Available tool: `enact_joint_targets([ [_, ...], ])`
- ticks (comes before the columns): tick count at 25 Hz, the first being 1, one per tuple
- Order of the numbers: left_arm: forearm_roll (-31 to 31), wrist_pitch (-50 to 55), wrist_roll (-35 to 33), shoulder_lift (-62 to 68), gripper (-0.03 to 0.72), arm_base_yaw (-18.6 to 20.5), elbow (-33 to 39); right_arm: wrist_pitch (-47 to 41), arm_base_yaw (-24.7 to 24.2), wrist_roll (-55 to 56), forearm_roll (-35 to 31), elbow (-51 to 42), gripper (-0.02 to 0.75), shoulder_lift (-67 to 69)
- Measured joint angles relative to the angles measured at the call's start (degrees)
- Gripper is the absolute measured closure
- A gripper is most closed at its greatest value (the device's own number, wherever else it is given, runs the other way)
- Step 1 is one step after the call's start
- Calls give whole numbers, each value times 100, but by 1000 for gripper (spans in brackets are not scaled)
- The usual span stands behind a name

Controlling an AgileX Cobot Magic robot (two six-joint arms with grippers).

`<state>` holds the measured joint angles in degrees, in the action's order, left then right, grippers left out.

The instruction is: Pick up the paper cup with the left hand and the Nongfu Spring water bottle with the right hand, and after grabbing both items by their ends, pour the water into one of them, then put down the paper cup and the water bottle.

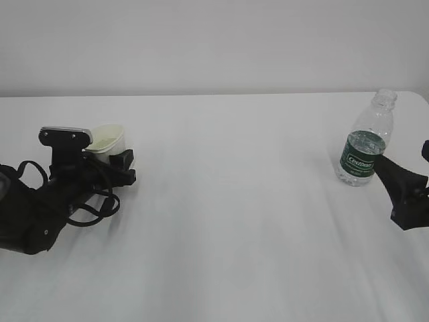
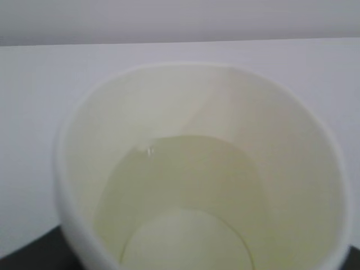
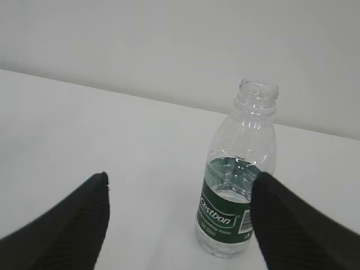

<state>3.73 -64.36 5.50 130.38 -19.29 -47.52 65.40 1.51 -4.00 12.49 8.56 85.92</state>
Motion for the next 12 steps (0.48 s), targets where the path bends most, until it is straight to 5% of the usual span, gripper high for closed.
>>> enact_joint_targets([
  [12,0,-88,0,55,188,0,0,0,0,-9,0,0,145,0],
])
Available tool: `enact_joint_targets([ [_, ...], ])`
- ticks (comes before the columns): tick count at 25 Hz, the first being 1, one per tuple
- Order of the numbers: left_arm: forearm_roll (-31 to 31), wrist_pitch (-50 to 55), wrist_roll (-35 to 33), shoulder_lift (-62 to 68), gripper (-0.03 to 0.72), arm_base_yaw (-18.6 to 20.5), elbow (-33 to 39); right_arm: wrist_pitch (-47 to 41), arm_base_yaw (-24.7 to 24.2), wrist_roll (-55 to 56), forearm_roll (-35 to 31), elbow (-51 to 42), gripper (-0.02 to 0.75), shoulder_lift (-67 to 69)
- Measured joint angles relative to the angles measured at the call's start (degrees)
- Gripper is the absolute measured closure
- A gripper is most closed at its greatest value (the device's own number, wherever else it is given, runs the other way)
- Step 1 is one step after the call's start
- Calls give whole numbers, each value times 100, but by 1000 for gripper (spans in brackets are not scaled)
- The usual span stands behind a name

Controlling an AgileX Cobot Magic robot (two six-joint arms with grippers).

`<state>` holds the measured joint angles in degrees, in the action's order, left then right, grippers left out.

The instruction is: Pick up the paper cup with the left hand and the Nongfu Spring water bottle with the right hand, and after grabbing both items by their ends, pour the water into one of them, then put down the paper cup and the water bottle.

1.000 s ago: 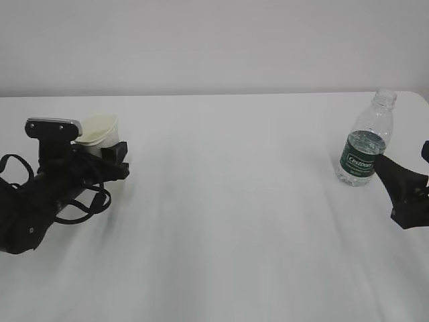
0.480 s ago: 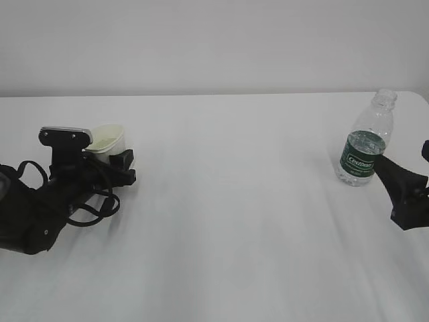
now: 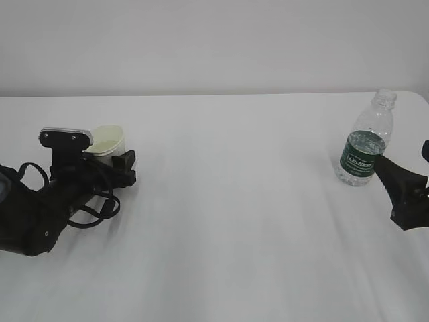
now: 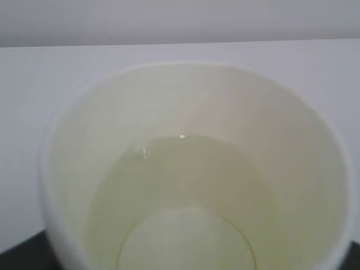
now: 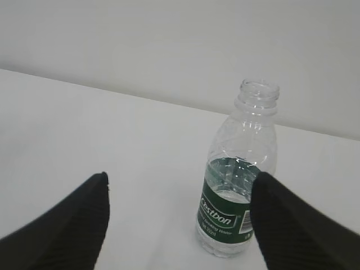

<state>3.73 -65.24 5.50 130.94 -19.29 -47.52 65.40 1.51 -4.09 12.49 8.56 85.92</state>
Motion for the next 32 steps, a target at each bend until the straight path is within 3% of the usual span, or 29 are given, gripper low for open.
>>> enact_joint_targets([
  [4,-6,0,0,0,67,0,-11,0,0,0,0,0,145,0],
  [8,-6,-7,0,0,28,0,-11,0,0,0,0,0,145,0],
  [32,-48,-35,0,-923,38,0,1383,0,0,79,0,0,146,0],
])
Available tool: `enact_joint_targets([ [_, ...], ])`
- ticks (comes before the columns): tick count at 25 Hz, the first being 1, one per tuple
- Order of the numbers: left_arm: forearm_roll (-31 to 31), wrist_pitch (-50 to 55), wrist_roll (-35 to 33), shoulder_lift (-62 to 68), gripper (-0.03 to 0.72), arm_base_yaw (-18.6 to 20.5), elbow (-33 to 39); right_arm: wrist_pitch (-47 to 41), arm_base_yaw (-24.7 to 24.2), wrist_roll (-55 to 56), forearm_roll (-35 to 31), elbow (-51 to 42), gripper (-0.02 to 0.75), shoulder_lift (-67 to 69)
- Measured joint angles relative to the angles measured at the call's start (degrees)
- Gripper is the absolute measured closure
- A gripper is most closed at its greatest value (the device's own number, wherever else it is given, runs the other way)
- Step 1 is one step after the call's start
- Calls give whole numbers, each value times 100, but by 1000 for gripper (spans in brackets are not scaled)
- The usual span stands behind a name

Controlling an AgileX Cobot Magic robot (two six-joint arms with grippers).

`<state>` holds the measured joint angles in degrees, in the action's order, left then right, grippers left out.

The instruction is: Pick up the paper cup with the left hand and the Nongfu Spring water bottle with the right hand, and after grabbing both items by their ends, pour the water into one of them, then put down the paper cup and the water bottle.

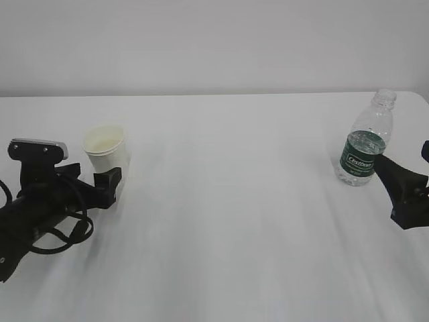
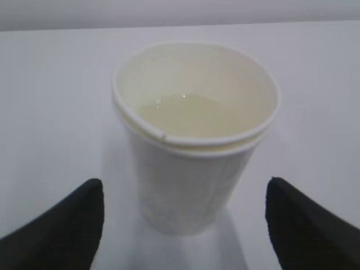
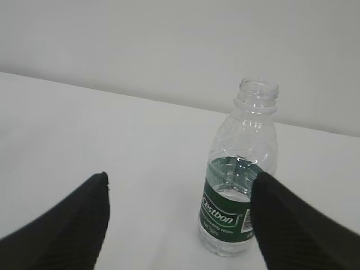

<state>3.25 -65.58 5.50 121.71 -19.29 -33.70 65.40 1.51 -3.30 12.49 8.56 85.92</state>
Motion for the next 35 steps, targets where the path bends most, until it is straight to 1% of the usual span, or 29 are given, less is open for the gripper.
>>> enact_joint_targets([
  [5,-64,0,0,-250,60,0,394,0,0,39,0,0,146,0],
  [11,-123,0,0,-853,121,0,695,0,0,48,0,0,146,0],
  [17,-148,0,0,-1462,127,0,718,0,0,48,0,83,146,0],
  [21,-148,38,0,-1868,128,0,718,-119,0,48,4,389,146,0],
  [23,-148,225,0,-2154,128,0,727,-280,0,48,13,594,146,0],
  [29,-148,1313,0,-3050,128,0,739,-707,0,176,26,1042,146,0],
  [32,-138,2132,0,-3523,128,0,658,-919,0,282,26,1207,146,-38],
  [35,-138,2720,0,-3941,128,0,492,-1065,0,330,26,1231,147,-233],
])
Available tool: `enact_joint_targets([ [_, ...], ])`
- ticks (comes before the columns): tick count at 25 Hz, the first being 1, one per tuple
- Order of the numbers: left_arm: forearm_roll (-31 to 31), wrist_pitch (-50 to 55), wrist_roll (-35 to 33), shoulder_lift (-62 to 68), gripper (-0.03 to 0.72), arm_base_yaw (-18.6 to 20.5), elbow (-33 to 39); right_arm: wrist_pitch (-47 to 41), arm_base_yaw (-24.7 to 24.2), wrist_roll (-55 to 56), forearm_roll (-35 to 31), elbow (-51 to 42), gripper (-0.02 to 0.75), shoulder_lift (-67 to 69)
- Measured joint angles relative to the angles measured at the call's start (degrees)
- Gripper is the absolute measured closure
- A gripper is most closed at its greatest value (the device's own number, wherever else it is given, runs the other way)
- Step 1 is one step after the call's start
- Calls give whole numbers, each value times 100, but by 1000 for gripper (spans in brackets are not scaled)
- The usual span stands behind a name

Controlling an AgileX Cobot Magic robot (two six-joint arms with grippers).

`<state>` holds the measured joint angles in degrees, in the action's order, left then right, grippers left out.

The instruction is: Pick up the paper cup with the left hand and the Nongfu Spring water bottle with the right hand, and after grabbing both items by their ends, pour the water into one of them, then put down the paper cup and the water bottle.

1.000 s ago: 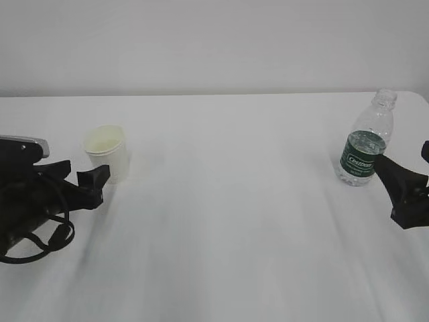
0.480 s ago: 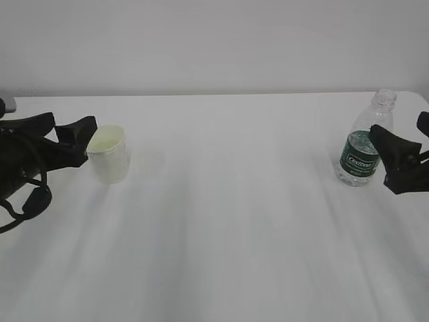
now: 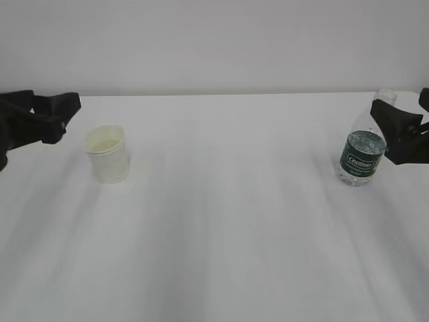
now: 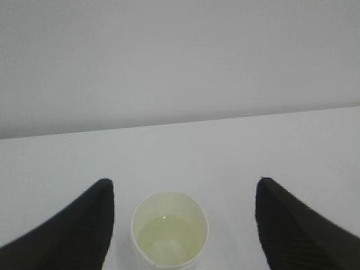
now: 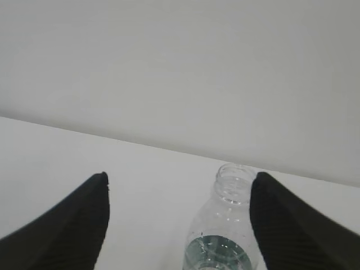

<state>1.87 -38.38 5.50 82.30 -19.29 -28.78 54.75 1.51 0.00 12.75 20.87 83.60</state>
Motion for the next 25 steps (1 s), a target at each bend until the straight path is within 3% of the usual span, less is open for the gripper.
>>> enact_joint_targets([
  [8,0,1050,10,-677,128,0,-406,-877,0,0,0,11,147,-956],
  [25,0,2940,10,-2321,129,0,-430,-2882,0,109,0,11,147,-3264],
])
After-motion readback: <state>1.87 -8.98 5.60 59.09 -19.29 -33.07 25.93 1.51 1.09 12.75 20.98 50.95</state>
